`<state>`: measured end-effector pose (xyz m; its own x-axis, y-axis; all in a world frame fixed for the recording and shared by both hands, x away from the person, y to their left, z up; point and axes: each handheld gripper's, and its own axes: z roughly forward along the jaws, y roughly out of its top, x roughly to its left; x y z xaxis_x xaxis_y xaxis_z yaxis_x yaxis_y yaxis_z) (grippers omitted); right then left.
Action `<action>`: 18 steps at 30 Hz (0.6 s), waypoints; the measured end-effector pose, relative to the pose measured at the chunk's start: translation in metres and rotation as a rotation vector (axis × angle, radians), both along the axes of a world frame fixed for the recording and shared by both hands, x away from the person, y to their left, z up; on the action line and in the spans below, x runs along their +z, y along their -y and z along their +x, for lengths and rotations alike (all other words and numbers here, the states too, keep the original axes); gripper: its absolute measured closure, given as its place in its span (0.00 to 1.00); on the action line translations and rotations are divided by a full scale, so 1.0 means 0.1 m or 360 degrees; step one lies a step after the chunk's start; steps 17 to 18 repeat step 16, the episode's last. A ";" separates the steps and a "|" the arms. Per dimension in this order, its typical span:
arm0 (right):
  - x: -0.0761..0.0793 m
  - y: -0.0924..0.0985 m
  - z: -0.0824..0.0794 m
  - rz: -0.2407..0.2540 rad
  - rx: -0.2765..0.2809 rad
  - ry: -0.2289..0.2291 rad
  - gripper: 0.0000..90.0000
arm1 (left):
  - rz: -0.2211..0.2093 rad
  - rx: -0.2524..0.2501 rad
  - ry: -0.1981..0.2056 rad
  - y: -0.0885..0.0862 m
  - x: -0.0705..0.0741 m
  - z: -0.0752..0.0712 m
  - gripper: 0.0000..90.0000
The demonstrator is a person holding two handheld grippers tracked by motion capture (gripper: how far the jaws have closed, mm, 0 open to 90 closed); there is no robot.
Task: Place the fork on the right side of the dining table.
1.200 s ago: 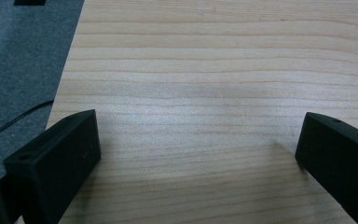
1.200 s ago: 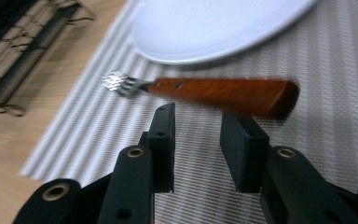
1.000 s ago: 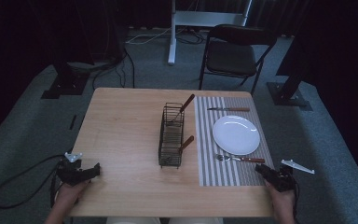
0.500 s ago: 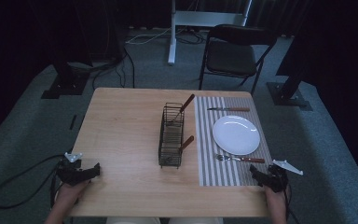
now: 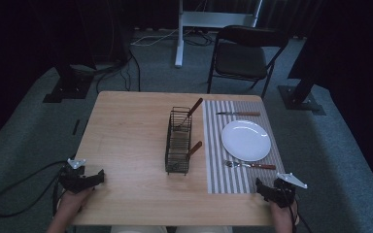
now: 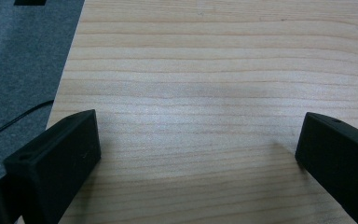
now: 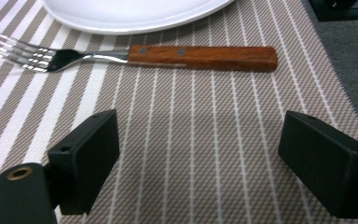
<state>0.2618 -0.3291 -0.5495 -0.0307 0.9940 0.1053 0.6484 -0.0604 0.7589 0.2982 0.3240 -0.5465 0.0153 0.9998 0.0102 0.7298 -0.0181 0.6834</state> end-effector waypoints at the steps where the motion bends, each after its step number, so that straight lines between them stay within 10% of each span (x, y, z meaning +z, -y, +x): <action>1: 0.00 -0.02 -0.02 -0.0008 0.0006 -0.0013 0.13 | 0.0000 0.0000 0.0000 0.00 0.00 0.00 0.00; 18: -0.01 -0.08 -0.04 -0.0047 -0.0077 -0.0055 0.13 | 0.0000 0.0009 0.0001 0.02 0.00 0.00 0.00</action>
